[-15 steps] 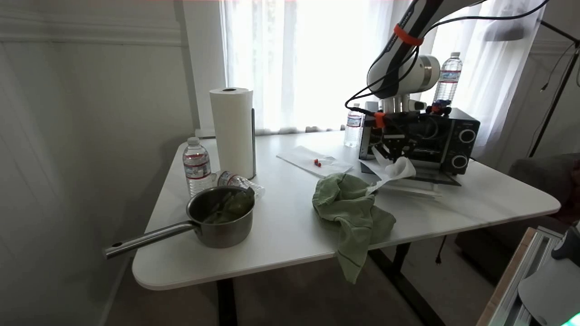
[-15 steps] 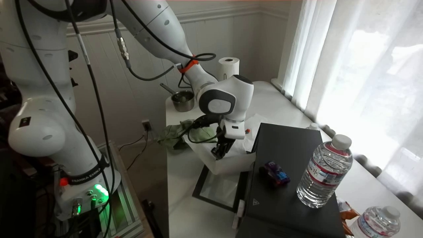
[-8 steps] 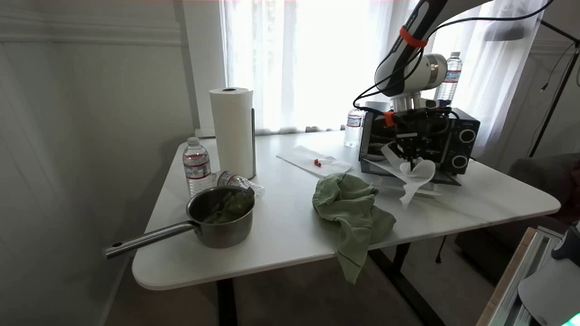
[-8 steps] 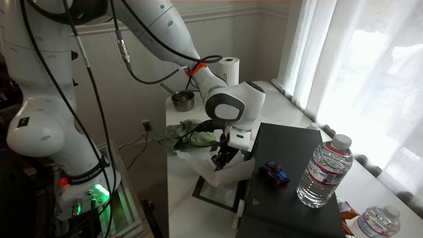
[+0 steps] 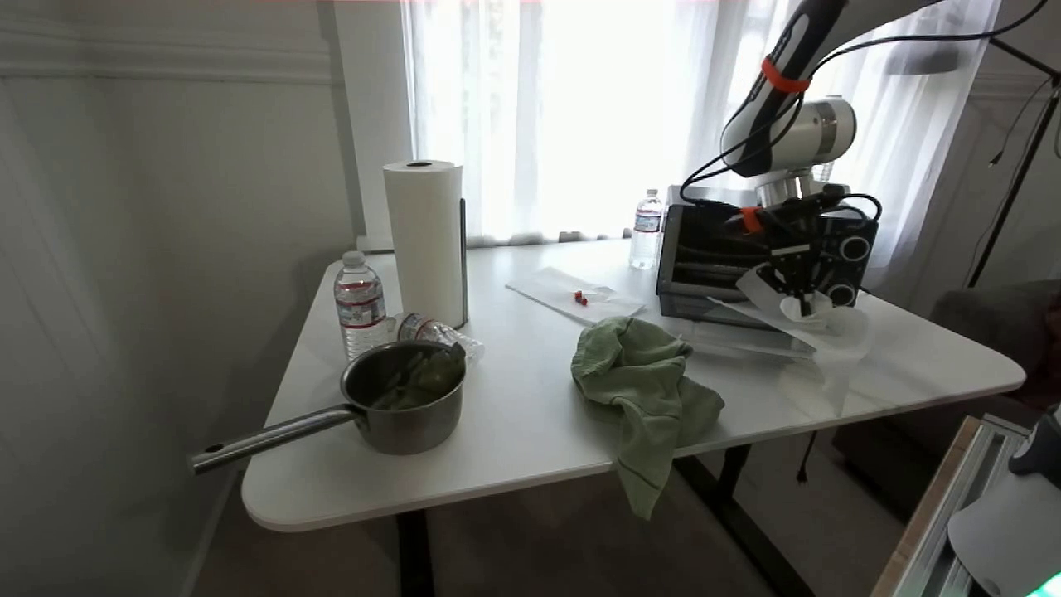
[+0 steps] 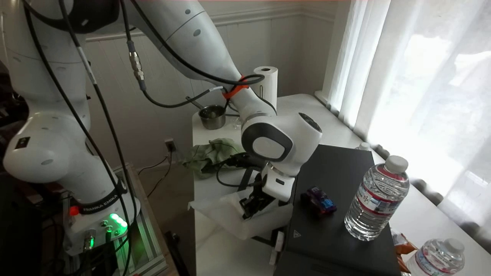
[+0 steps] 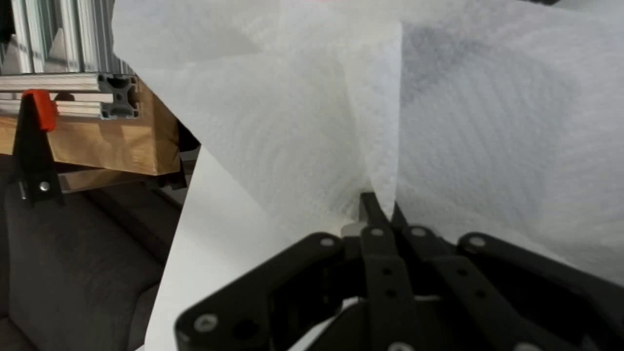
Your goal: Use the paper towel to wipe the toaster oven door
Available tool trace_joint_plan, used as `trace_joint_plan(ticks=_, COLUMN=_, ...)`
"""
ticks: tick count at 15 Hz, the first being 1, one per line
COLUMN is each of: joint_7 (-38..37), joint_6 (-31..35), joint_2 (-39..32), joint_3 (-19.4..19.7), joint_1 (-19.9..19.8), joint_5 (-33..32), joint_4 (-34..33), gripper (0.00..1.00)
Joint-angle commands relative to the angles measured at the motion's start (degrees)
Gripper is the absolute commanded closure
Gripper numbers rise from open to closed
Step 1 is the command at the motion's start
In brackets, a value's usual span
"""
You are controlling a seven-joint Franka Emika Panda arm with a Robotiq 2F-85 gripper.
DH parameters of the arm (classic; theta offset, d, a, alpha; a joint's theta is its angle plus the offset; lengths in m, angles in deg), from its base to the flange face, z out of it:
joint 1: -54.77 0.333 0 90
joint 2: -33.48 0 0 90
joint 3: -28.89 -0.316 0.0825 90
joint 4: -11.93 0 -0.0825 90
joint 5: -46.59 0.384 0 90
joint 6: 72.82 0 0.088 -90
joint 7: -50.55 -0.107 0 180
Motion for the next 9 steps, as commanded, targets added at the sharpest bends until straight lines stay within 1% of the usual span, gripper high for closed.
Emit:
trace_joint_plan(ticks=1, joint_7=-0.1, joint_6=-0.8, joint_2=-1.6, joint_3=0.8, joint_1=-1.6, joint_5=0.8, joint_4=-1.4, gripper=1.0)
trace_joint_plan(ticks=5, joint_7=2.4, joint_6=1.4, joint_2=-1.9, joint_3=-0.4, joint_1=-2.6, joint_5=2.4, joint_4=-1.5, gripper=1.0)
trace_joint_plan(ticks=9, joint_7=4.9, joint_6=3.4, joint_2=-1.0, joint_3=-2.1, joint_1=-1.9, joint_5=4.4, joint_4=-0.5, gripper=1.0)
